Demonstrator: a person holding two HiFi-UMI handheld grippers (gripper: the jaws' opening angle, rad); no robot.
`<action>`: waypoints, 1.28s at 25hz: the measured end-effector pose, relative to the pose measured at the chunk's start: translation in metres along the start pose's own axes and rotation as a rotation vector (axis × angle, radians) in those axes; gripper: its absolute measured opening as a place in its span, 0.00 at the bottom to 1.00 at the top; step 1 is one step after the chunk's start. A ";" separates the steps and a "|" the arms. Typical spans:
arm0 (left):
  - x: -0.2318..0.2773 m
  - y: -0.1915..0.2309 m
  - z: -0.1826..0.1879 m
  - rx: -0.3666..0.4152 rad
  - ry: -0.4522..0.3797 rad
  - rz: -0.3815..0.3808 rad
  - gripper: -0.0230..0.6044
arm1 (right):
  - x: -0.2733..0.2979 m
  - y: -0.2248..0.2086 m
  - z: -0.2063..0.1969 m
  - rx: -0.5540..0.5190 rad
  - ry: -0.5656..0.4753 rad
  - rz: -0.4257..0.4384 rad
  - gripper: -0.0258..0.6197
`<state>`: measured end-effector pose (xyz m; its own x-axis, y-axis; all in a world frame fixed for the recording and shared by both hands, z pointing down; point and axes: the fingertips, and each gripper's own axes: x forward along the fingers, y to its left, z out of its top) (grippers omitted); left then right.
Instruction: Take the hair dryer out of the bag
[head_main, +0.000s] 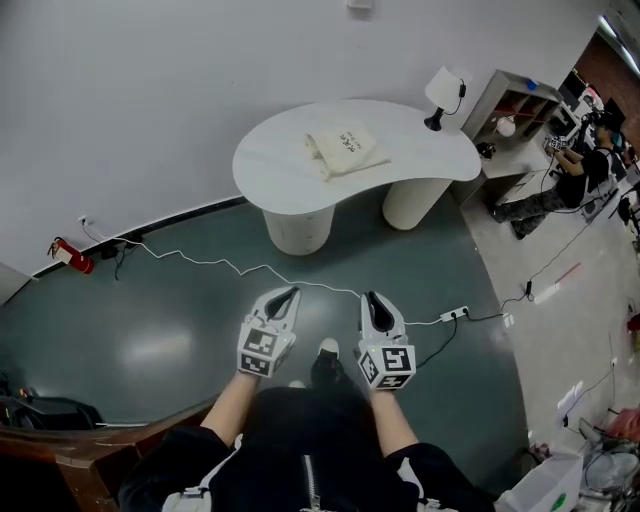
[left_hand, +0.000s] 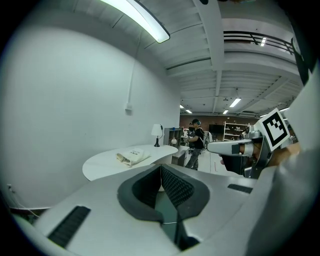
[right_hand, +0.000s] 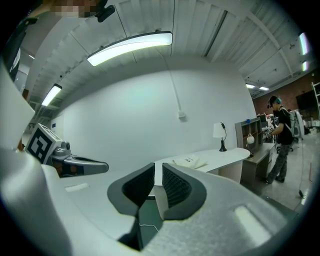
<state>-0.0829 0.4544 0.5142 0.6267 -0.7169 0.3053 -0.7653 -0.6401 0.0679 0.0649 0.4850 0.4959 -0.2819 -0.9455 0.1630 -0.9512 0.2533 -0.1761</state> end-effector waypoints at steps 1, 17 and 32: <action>0.005 0.003 0.004 -0.001 -0.001 0.005 0.06 | 0.006 -0.003 0.003 0.001 -0.001 0.006 0.09; 0.066 0.022 0.026 -0.030 0.023 0.085 0.06 | 0.071 -0.048 0.024 -0.009 0.016 0.096 0.09; 0.094 0.038 0.023 -0.059 0.058 0.126 0.06 | 0.109 -0.063 0.020 -0.005 0.054 0.153 0.09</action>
<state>-0.0494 0.3565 0.5240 0.5166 -0.7727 0.3690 -0.8459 -0.5272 0.0802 0.0967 0.3622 0.5058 -0.4294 -0.8837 0.1864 -0.8974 0.3942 -0.1984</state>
